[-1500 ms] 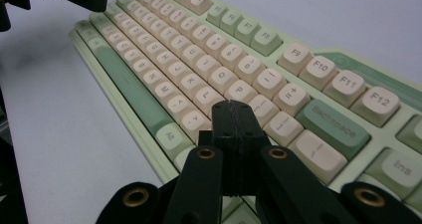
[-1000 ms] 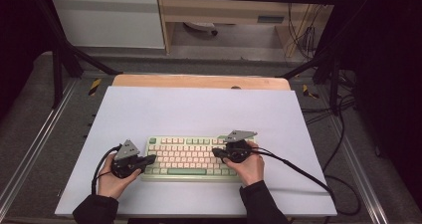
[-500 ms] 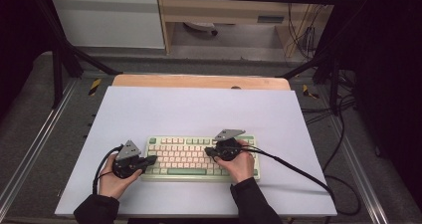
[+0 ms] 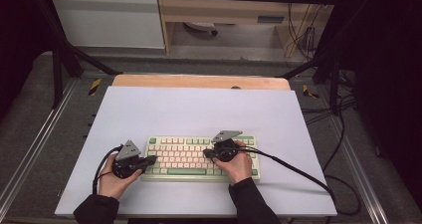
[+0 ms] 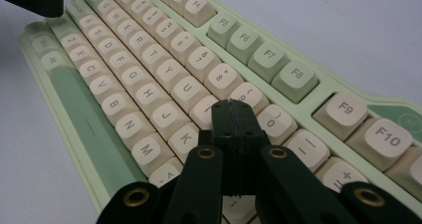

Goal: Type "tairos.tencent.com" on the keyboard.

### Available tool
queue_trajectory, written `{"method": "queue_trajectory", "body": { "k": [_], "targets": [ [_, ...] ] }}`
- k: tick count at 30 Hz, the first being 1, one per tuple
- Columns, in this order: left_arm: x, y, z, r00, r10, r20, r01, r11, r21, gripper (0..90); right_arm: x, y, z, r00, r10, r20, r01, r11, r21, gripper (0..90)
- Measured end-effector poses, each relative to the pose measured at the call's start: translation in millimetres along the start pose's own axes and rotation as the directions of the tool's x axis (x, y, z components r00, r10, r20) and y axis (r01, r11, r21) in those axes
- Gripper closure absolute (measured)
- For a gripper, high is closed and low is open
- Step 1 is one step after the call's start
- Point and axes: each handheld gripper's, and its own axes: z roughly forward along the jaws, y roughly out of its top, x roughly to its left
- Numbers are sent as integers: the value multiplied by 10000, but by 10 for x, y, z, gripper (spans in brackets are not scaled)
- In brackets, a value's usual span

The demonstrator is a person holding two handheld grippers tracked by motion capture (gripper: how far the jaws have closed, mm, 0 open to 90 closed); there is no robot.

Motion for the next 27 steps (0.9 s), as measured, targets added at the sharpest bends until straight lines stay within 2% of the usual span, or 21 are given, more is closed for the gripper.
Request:
{"method": "queue_trajectory", "body": {
  "k": [9,14,21,27],
  "targets": [
    [-2,3,-7,10000,-33,-5,33,10000,-21,898,26,24,-143,9999,-141,-65,140,9998,-166,900],
    [-4,9,-13,10000,-21,-10,21,10000,-57,898,16,4,-258,9995,-107,-304,95,9992,-384,900],
    [-18,22,-9,10000,-18,-32,18,10000,-33,898,-48,-115,-388,9986,149,-499,-174,9986,-499,900],
    [-45,58,3,10000,-2,-34,2,10000,-50,898,-93,-211,-519,9985,275,-474,-304,9977,-603,900]
  ]
}}
